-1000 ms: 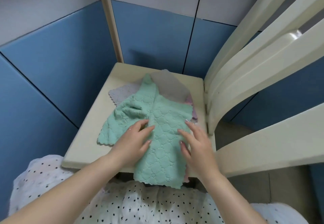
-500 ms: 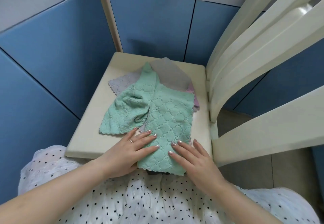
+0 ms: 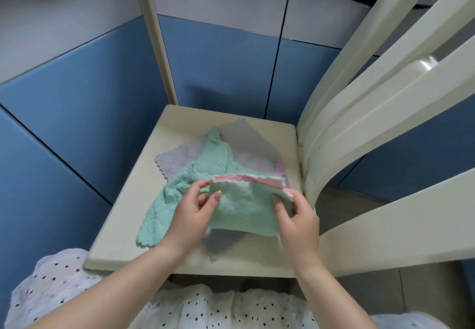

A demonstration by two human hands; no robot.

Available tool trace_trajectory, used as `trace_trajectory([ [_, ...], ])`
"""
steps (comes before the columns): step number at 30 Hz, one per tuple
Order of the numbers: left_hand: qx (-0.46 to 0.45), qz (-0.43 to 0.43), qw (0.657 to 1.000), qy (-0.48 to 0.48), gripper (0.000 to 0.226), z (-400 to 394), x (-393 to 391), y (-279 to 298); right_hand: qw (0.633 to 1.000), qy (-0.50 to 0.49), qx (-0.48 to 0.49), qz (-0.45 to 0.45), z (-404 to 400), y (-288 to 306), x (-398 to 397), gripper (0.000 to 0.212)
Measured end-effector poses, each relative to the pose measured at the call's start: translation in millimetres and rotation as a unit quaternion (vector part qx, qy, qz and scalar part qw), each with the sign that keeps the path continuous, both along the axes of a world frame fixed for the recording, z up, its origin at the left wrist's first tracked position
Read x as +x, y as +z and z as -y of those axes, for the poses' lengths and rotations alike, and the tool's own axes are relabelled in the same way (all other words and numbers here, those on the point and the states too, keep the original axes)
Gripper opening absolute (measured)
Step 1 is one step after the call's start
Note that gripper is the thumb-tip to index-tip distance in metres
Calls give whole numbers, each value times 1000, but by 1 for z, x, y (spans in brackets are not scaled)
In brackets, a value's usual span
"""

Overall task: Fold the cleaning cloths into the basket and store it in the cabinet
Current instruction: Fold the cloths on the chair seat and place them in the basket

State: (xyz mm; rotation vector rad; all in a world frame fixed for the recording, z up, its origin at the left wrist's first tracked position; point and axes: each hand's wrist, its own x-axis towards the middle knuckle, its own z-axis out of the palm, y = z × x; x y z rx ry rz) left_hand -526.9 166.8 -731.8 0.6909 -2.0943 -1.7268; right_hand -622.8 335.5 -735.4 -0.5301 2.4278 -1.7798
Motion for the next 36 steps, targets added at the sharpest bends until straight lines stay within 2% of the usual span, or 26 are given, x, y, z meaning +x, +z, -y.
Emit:
trace_trajectory([
  [3,33,26,999,11,48,5,-30,1,996,-68,26,47,22,-2,-27,8],
  [6,13,57,998,6,62,8,-52,0,984,-92,131,76,35,-4,-49,20],
  [8,-2,74,997,-10,59,9,-60,-4,970,-88,205,95,39,-7,-59,30],
  [11,-46,86,995,-16,40,11,-67,-10,960,-78,246,109,42,-8,-69,34],
  [14,-57,101,993,-6,32,12,-70,-15,967,-84,201,131,39,-5,-66,38],
  [19,-88,111,989,-50,47,17,-72,-19,989,-22,91,111,18,-23,-37,32],
  [22,-117,116,984,-73,51,19,-70,-21,992,-27,94,76,9,-28,-28,32],
  [25,-137,127,979,-76,49,17,-69,-22,986,-58,90,125,11,-26,-31,45],
  [29,-148,146,975,-84,47,17,-71,-21,975,-94,125,160,17,-24,-46,31],
  [33,-142,153,974,-91,47,18,-71,-21,981,-122,114,102,25,-22,-49,1],
  [36,-136,156,974,-94,47,18,-72,-21,990,-130,53,24,33,-21,-44,13],
])
